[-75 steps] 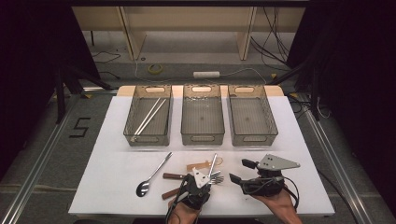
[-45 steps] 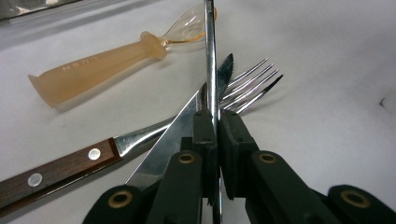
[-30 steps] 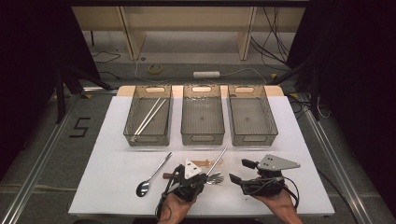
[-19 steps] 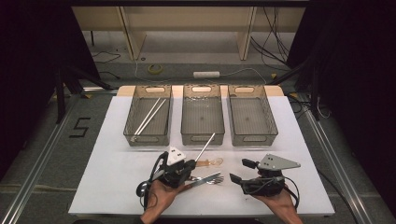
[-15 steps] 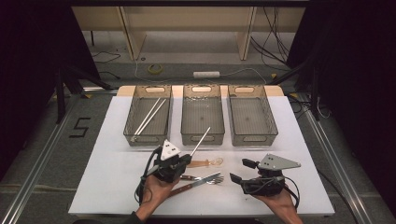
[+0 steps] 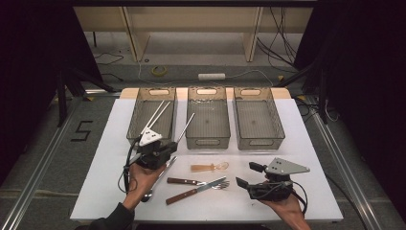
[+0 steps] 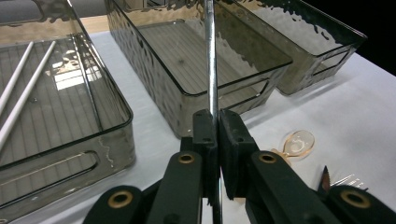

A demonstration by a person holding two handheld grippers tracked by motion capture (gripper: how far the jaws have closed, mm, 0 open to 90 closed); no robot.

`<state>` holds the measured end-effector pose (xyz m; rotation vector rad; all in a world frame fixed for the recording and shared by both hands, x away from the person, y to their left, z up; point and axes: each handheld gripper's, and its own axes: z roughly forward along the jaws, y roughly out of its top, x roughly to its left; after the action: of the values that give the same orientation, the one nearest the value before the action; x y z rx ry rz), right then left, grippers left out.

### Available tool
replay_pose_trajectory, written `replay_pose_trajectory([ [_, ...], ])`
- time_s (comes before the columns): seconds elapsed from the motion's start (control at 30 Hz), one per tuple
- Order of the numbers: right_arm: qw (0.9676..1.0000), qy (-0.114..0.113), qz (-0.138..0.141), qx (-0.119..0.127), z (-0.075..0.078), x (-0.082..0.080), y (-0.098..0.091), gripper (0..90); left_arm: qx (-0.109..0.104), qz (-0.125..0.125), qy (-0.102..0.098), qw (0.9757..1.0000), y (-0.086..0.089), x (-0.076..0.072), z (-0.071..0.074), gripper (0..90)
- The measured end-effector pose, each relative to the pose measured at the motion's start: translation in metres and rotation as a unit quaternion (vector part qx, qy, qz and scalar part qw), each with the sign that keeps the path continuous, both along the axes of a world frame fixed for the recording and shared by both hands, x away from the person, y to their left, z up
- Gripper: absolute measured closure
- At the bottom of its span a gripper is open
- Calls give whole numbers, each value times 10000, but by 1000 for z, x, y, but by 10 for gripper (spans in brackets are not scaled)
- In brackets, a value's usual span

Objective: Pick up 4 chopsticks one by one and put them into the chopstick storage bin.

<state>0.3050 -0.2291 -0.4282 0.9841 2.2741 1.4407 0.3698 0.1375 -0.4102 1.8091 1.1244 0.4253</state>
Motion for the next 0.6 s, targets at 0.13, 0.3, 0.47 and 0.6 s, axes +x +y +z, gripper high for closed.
replay_pose_trajectory([
  [0.13, 10000, -12, -35, 2, 0, 0, 0, 248, -24, 49, -51, 10000, 5, 6, 3, 850],
  [0.3, 10000, -14, -63, 25, 0, 0, 0, 235, -56, 134, -103, 9998, 14, 17, 12, 849],
  [0.47, 10000, 4, -85, 49, 0, 1, -1, 225, 15, 201, -142, 9997, 19, 29, 20, 850],
  [0.6, 10000, 2, -70, 45, 0, 0, 0, 225, 20, 249, -176, 9995, 23, 41, 25, 850],
])
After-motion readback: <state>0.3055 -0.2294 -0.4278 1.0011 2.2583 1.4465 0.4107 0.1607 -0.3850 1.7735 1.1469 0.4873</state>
